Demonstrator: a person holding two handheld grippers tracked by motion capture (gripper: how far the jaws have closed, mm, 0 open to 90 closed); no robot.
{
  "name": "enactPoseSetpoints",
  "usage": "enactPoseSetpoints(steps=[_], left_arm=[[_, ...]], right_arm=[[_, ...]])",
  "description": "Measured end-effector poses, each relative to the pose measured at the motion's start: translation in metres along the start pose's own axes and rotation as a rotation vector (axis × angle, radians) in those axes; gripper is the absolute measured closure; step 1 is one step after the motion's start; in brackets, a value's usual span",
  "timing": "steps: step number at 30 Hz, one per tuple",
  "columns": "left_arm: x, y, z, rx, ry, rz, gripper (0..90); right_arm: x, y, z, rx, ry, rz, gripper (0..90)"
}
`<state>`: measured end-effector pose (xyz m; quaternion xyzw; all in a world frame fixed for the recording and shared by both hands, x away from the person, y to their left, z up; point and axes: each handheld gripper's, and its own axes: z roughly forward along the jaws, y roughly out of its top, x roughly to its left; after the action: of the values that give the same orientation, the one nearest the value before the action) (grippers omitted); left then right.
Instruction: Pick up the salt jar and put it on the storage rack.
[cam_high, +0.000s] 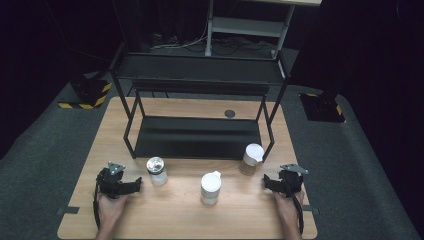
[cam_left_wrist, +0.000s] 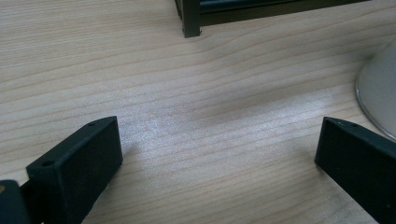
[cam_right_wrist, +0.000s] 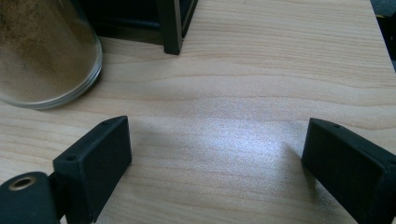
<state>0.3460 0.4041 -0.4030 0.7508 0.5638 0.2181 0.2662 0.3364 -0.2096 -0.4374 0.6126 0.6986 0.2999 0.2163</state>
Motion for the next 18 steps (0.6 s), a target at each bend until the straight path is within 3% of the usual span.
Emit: enactPoseSetpoints(steps=[10,18], left_arm=[[0.000,-0.001,-0.003,0.001,-0.011,0.002,0.4],[-0.003,0.001,-0.011,-0.007,-0.016,0.034,0.4]], right_arm=[[0.000,0.000,0.000,0.000,-0.001,0.000,7.9],[0.000,0.000,0.000,-0.002,-0.002,0.002,8.3]])
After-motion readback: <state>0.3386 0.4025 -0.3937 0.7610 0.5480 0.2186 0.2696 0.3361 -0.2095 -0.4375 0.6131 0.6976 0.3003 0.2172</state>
